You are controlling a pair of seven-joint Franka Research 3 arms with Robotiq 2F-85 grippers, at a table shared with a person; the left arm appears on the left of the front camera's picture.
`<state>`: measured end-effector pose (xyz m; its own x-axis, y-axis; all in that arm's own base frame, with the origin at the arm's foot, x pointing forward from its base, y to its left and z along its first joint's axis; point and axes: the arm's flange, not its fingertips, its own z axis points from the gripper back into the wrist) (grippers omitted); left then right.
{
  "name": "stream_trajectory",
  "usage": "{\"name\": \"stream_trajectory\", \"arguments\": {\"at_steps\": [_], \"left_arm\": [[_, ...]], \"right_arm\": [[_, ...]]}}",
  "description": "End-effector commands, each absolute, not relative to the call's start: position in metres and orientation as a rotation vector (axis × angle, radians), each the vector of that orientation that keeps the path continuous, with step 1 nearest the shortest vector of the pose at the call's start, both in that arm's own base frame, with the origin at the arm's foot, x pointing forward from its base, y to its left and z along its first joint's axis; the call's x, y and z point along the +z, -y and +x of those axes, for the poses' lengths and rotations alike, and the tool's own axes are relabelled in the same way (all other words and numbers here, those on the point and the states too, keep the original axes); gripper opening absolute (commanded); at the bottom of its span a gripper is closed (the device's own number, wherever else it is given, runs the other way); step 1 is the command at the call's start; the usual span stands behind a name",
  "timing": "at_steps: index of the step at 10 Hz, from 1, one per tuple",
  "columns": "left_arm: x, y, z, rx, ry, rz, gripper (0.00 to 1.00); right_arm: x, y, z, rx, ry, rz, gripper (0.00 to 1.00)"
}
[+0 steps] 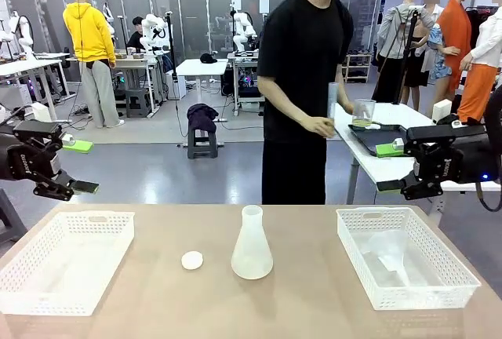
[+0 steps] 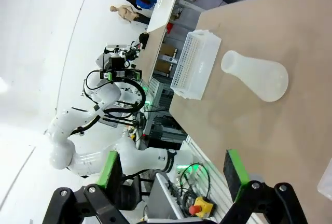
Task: Prepare the solutions needed for the experiment.
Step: Pick up the Plastic Funnel and insert it into the Big flask.
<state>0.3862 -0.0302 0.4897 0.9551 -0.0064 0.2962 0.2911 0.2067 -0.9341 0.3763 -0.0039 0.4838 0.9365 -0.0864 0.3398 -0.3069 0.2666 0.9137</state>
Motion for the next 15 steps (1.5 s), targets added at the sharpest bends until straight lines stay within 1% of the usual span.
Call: {"name": "stream_trajectory", "arguments": {"at_steps": [1, 9, 10, 11, 13, 14, 15], "left_arm": [[0.49, 0.028, 0.385, -0.209, 0.246, -1.364, 1.0], [0.49, 0.028, 0.385, -0.209, 0.246, -1.364, 1.0], [0.49, 0.028, 0.385, -0.209, 0.246, -1.364, 1.0], [0.49, 0.028, 0.385, -0.209, 0.246, -1.364, 1.0], [0.49, 0.028, 0.385, -0.209, 0.246, -1.364, 1.0], [0.49, 0.028, 0.385, -0.209, 0.246, -1.364, 1.0], [0.49, 0.028, 0.385, -0.209, 0.246, -1.364, 1.0]], "right_arm": [[0.482, 0.005, 0.375, 0.131, 0.32, 1.312, 1.0], [0.48, 0.006, 0.375, 0.144, 0.334, 1.303, 1.0], [0.49, 0.007, 0.388, 0.224, 0.413, 1.162, 1.0], [0.503, 0.009, 0.405, 0.304, 0.448, 1.027, 1.0], [0.527, 0.01, 0.449, 0.435, 0.502, 0.835, 1.0], [0.536, 0.004, 0.47, 0.549, 0.457, 0.734, 1.0], [0.542, -0.002, 0.489, 0.695, 0.415, 0.592, 1.0]]}}
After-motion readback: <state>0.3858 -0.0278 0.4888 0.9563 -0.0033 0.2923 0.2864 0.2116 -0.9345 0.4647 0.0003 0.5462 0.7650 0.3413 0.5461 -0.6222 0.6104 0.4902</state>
